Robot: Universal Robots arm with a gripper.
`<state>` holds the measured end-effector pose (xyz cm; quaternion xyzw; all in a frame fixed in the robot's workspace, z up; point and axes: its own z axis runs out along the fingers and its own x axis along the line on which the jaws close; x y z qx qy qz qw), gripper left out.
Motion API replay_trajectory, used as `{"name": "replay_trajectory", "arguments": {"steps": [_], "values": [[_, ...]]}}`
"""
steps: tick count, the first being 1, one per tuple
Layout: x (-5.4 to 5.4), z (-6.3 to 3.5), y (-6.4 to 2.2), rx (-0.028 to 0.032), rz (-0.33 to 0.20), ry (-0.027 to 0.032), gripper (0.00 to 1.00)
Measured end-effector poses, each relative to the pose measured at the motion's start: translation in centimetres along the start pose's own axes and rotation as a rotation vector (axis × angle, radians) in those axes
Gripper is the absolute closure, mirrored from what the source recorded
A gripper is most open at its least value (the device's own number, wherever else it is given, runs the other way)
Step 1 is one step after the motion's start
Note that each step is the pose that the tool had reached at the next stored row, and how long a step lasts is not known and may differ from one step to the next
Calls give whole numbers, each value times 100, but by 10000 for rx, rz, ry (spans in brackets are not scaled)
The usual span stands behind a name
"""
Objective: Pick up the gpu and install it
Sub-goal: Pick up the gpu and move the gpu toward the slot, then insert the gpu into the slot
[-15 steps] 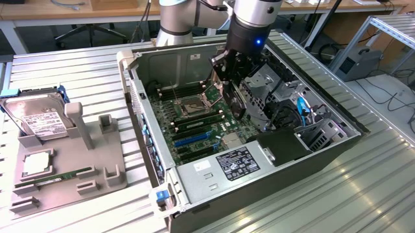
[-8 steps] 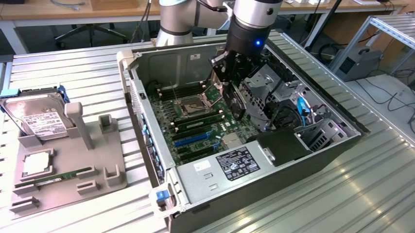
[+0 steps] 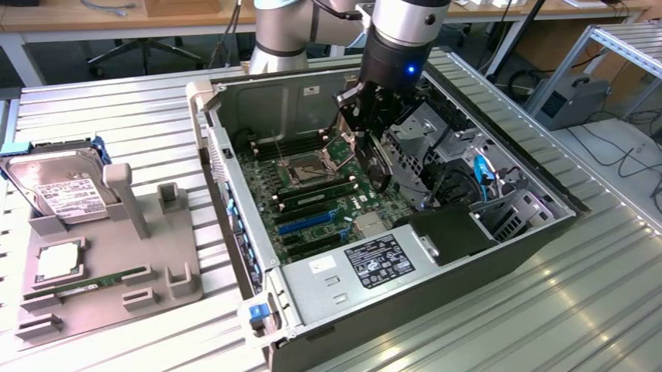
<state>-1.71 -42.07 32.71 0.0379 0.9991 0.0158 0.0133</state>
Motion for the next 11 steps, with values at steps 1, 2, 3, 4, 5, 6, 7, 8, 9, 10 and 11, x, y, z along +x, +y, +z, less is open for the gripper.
{"name": "replay_trajectory", "arguments": {"steps": [1, 2, 3, 4, 5, 6, 7, 8, 9, 10, 11], "values": [[0, 0, 0, 0, 0, -1, 73], [0, 0, 0, 0, -1, -1, 73], [0, 0, 0, 0, 0, 0, 73], [0, 0, 0, 0, -1, -1, 73], [0, 0, 0, 0, 0, -1, 73], [0, 0, 0, 0, 6, 0, 73], [0, 0, 0, 0, 24, -2, 73], [0, 0, 0, 1, 51, -2, 73], [0, 0, 0, 2, 97, -4, 73], [0, 0, 0, 3, 143, -5, 73], [0, 1, 0, 5, 215, -8, 73]]}}
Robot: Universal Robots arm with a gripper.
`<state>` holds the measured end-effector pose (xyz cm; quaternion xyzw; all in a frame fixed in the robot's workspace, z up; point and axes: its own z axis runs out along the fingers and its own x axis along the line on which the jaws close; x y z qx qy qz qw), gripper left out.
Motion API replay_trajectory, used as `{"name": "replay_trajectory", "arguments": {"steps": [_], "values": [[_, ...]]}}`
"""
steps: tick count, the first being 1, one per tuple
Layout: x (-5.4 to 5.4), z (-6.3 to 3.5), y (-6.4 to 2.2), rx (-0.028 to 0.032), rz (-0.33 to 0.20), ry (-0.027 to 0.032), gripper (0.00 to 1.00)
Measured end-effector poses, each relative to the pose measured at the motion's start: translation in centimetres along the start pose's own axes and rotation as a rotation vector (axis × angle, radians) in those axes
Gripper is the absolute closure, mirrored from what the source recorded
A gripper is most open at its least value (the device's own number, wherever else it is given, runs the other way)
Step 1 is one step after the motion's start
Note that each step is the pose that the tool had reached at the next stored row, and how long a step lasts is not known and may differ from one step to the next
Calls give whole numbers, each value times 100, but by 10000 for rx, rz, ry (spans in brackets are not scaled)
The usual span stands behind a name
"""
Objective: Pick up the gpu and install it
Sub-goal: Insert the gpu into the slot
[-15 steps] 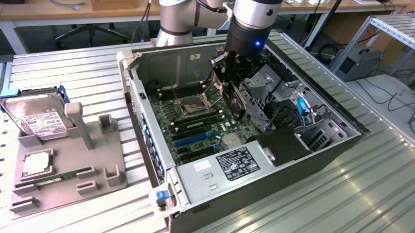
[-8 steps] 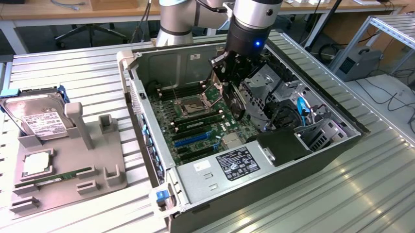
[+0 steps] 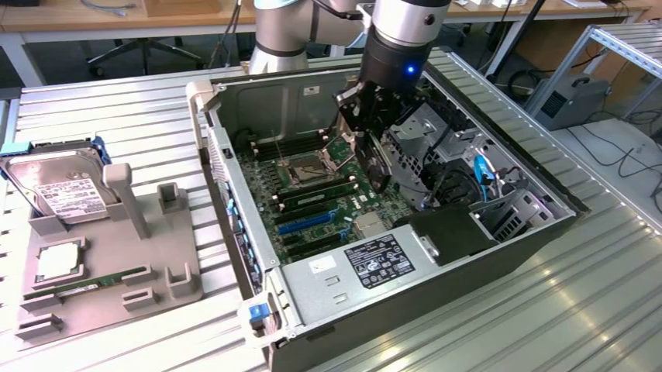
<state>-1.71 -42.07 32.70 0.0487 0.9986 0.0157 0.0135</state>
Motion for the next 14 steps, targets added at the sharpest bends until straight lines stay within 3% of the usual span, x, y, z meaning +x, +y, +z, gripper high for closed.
{"name": "replay_trajectory", "arguments": {"steps": [9, 14], "values": [[0, 2, 0, 20, 736, -23, 73], [0, 2, 0, 12, 441, -14, 73]]}}
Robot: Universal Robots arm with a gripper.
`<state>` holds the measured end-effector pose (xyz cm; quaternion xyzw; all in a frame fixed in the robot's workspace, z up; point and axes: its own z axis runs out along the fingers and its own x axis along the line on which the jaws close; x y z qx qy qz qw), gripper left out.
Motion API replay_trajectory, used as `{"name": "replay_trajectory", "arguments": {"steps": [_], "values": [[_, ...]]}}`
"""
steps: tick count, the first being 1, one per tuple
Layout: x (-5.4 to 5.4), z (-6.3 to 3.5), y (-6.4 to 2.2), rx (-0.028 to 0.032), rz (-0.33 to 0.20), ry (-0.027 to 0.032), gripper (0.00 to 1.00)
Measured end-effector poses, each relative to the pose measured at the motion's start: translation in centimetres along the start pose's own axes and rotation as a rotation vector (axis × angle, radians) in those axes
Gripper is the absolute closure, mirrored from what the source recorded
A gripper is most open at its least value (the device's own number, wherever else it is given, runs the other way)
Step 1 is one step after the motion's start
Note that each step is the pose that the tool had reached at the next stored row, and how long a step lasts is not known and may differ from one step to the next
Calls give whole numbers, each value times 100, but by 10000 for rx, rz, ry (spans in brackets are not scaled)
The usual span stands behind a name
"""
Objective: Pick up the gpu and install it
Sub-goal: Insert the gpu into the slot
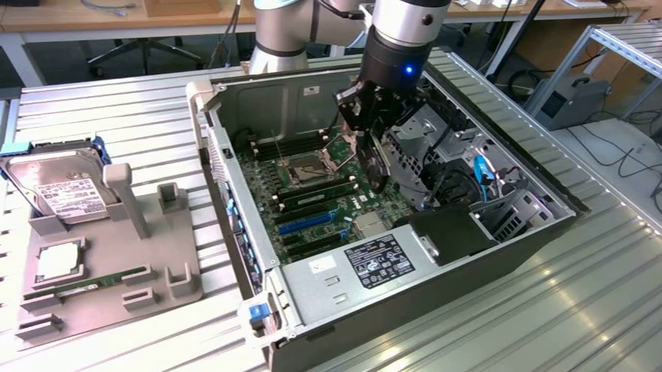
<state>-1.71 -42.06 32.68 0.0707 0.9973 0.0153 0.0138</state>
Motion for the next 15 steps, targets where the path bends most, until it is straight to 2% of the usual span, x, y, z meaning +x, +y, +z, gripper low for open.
{"name": "replay_trajectory", "arguments": {"steps": [15], "values": [[0, 0, 0, -28, -1174, 38, 73]]}}
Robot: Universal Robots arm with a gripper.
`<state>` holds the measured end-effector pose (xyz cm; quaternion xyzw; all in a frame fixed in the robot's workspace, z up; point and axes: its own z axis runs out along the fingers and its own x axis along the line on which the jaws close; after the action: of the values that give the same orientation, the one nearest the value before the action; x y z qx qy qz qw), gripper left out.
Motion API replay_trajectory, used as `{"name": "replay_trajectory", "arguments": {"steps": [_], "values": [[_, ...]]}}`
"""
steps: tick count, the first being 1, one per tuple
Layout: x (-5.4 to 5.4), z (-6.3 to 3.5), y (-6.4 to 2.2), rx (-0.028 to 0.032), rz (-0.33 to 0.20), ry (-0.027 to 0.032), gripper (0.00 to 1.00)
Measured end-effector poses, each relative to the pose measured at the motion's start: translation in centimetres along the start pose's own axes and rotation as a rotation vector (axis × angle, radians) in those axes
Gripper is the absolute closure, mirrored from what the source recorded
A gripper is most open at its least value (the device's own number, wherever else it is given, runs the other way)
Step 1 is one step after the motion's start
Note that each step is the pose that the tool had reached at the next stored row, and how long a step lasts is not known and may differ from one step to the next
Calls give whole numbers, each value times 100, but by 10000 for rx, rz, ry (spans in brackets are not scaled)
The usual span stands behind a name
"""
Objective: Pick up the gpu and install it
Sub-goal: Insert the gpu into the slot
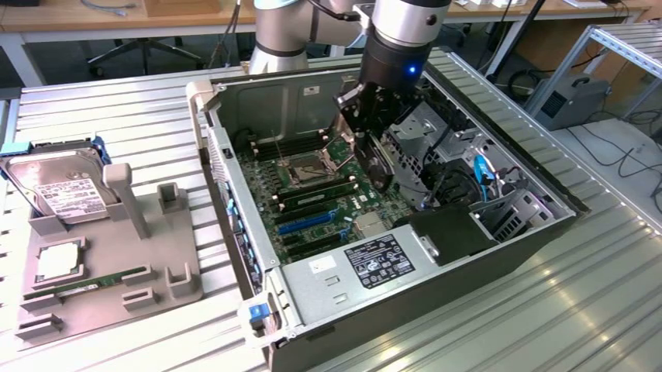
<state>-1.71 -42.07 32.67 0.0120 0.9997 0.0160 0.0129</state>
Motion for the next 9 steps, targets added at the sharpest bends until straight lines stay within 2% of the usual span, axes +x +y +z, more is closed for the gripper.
{"name": "replay_trajectory", "arguments": {"steps": [9], "values": [[0, 0, 0, -12, -540, 17, 73]]}}
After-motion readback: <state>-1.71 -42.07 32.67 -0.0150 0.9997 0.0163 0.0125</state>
